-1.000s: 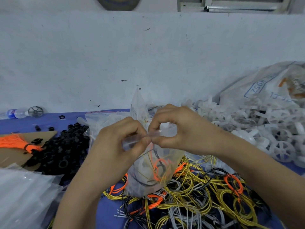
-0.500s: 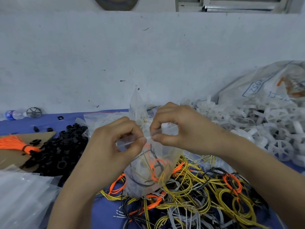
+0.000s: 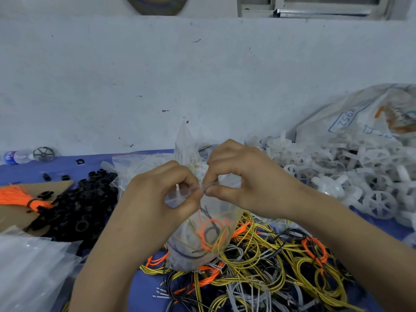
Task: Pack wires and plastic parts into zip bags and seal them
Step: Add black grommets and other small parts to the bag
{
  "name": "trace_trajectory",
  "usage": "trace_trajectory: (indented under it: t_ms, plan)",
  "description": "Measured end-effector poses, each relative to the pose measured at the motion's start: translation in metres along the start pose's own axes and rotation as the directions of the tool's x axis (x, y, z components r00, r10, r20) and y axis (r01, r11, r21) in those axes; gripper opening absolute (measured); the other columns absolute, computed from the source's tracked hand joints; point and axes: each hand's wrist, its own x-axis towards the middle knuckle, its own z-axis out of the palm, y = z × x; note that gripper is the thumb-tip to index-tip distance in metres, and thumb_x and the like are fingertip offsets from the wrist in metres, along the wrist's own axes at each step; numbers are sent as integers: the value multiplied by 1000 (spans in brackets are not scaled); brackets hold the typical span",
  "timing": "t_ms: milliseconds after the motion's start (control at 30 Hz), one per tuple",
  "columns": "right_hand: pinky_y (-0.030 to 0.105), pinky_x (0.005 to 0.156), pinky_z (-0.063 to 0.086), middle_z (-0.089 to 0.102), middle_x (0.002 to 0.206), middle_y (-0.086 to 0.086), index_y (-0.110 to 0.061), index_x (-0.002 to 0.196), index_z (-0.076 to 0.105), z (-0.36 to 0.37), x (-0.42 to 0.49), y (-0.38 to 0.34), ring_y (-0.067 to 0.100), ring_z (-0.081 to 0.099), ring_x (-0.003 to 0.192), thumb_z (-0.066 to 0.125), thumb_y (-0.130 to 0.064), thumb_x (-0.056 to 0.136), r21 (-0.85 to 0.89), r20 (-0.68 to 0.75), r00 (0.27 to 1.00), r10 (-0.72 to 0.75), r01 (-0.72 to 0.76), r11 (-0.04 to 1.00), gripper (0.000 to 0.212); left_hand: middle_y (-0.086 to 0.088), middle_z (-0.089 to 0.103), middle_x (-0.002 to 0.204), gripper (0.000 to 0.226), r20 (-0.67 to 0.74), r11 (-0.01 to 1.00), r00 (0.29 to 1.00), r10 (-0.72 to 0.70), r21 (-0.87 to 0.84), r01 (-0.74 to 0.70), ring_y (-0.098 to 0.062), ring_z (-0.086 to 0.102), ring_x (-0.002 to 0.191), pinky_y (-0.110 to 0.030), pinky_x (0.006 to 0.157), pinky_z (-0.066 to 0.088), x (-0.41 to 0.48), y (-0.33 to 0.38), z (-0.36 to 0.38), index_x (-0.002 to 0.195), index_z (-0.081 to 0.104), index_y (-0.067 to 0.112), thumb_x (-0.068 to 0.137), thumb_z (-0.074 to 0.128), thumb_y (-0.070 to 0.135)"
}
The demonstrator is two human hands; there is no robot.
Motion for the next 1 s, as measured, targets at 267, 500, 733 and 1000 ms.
trace_trajectory:
  t_ms: [267,500,733,1000]
  plan:
    - [36,91,36,64,81,-9,-17,81,72,0,-1,0,12,49,102,73,-18,81,-32,-17,1000,22,-22,999,2,12,52,63,9,29,1000,1000,1,24,-2,-3,51,66,-9,60,35,-1,0,-1,66,57,24,73,62,25]
    - [33,90,36,57,78,-15,-16,81,69,-1,-3,2,8,46,95,73,-20,80,-35,-17,998,67,-67,997,6,13,52,64,13,44,999,999,-6,35,4,-2,52,66,-9,62,36,-2,-1,-4,65,53,30,74,61,25]
    - [36,97,34,61,82,-14,-21,81,71,-2,-3,4,7,46,103,75,-24,79,-32,23,997,75,-74,997,6,8,51,63,17,136,1000,991,10,12,-12,-10,51,65,-19,59,37,-1,-2,3,67,57,22,81,57,31]
    - [15,86,32,64,84,-8,-18,78,71,-1,-6,4,7,47,103,76,-19,77,45,76,993,89,-92,995,6,13,51,57,21,186,991,980,-70,-102,91,-7,46,56,-15,54,34,-5,-1,4,63,58,29,84,62,28]
